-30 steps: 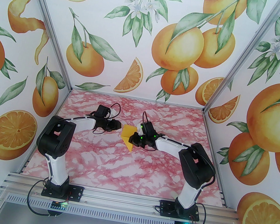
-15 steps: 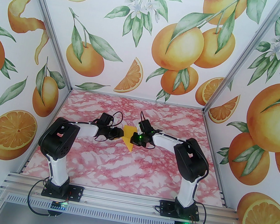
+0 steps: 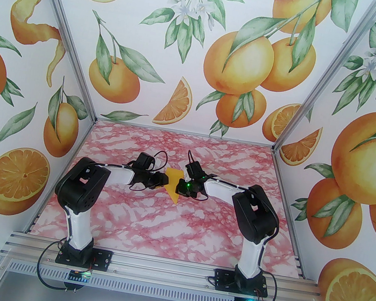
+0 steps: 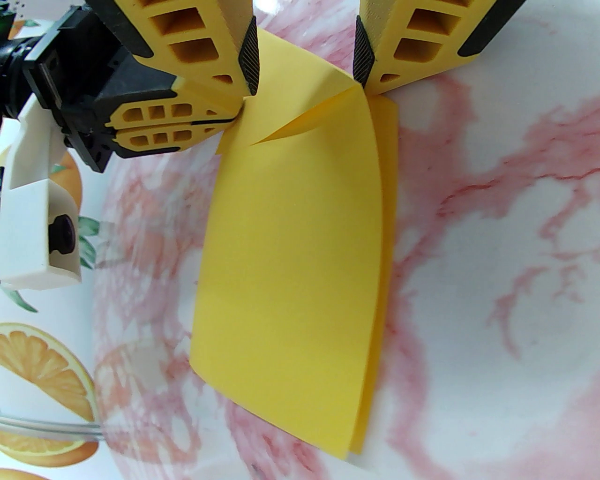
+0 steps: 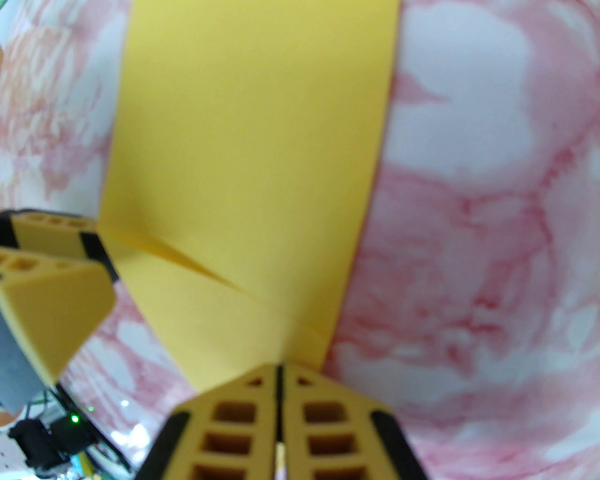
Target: Fold a paper plane with a square sheet of paper (fold left side to right side)
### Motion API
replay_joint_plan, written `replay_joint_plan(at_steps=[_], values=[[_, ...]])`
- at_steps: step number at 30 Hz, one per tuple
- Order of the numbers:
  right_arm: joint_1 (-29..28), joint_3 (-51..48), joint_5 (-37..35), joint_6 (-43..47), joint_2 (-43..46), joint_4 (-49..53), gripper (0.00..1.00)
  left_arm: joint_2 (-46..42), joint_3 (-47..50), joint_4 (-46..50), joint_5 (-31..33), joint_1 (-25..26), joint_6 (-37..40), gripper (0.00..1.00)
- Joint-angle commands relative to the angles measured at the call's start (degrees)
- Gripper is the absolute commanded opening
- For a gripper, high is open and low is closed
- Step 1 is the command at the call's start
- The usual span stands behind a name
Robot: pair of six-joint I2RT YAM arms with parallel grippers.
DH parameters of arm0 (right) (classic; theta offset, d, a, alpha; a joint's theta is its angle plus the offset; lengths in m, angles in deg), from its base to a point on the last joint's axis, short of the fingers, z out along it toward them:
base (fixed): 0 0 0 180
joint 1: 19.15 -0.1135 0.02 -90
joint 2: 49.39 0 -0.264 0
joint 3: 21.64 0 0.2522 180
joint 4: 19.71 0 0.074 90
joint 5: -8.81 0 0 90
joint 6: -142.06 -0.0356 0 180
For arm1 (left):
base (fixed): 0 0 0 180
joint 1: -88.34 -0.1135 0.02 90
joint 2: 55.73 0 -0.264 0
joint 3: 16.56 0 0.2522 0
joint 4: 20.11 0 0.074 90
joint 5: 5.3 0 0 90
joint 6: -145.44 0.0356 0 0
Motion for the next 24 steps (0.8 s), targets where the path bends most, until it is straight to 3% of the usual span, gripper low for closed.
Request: replay_joint_plan(at_steps=[1, 9, 14, 19, 24], values=[[0.34, 0.35, -0.36, 0.63, -0.41, 0.20, 0.08, 0.88, -1.41, -2.47, -1.45, 0.77, 0.30, 0.36], [0.43, -0.74, 2.12, 0.23, 1.56, -2.84, 0.10, 1.40, -1.23, -3.09, 0.18, 1.83, 1.31, 0.18], [1.27, -3.05, 3.42, -2.05, 5.05, -6.08, 0.18, 0.62, -1.23, -1.51, 2.52, 2.51, 2.40, 0.06], [3.03, -8.32, 3.39, -6.35, 8.79, -10.76, 0.20, -0.70, -0.73, -0.43, 4.91, 3.19, 2.80, 0.03], [4.26, -10.27, 5.42, -8.39, 7.11, -14.22, 0.20, -1.06, -0.79, 0.05, 5.55, 4.00, 2.75, 0.03]])
